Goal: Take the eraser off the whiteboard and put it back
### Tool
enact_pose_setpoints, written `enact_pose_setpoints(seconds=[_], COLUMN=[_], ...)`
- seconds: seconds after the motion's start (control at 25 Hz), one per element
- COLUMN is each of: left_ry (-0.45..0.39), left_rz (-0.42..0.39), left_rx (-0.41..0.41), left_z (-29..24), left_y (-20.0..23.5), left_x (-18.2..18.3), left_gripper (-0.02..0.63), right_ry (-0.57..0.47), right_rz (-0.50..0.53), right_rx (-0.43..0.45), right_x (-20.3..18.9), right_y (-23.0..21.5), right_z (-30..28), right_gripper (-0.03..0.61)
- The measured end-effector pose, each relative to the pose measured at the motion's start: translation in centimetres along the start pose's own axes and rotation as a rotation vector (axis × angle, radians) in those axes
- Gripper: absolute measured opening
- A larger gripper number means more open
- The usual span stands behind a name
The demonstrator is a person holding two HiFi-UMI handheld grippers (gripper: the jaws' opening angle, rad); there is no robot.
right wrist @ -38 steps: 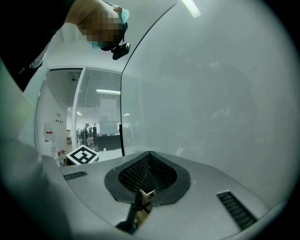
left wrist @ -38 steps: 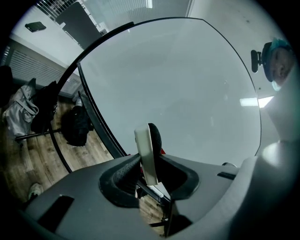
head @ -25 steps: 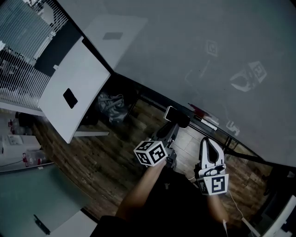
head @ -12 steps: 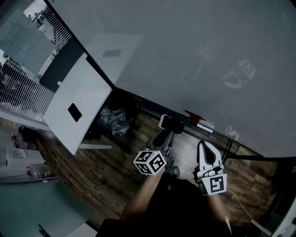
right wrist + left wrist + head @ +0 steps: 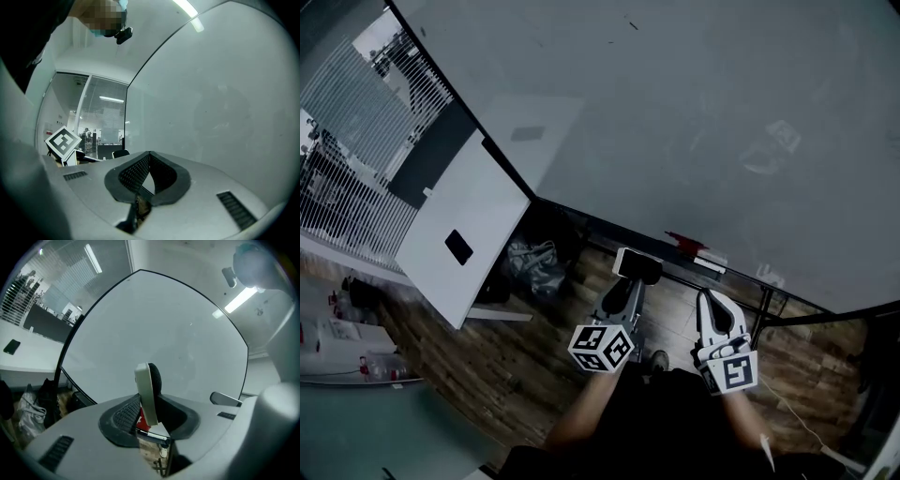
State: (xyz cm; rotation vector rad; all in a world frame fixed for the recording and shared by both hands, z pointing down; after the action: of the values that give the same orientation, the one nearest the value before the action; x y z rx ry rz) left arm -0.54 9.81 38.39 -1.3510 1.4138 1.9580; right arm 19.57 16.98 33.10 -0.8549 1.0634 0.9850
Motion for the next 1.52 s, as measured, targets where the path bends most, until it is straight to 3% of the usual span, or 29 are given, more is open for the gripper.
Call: enact_pose_setpoints(seconds=[0.16,0.56,0.92,1.52], left_ry=[-0.033,-0.077,-0.096,-0.104], left_rz=[-0.144,-0.300,-0.345,-0.333], left_rx=[-0.024,-0.052,-0.040,-0.029], left_z=[1.3,4.7,6.2,6.9], left_y=[-1.5,-3.8,-4.5,-4.5], left_x=[1.3,2.3,2.5,2.3], left_gripper=[0.118,0.118,0.118,0.118], right_ry=[-0.005,0.030,0.032,0.035], right_rz=[0.004,-0.028,-0.043,-0.052], right_rx=[-0.012,-0.035,-0.028,-0.013], right_x=[0.6,0.6,0.4,0.2], right_y=[0.2,0.8,1.0,1.1], right_z=[0.6,2.6,2.8,3.0], right_gripper=[0.015,0.015,0.015,0.015])
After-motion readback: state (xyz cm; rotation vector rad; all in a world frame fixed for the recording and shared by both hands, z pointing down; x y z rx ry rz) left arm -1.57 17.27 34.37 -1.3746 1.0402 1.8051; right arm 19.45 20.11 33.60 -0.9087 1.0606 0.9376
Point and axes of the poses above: the fingertips, and each gripper's own axes: z backward along the fingers, y to its left, x out of its top, the point moved 8 cm from there along z, backward along the fingers, and after that the axes turned 14 degrees about -y, right-handed, at the moved point
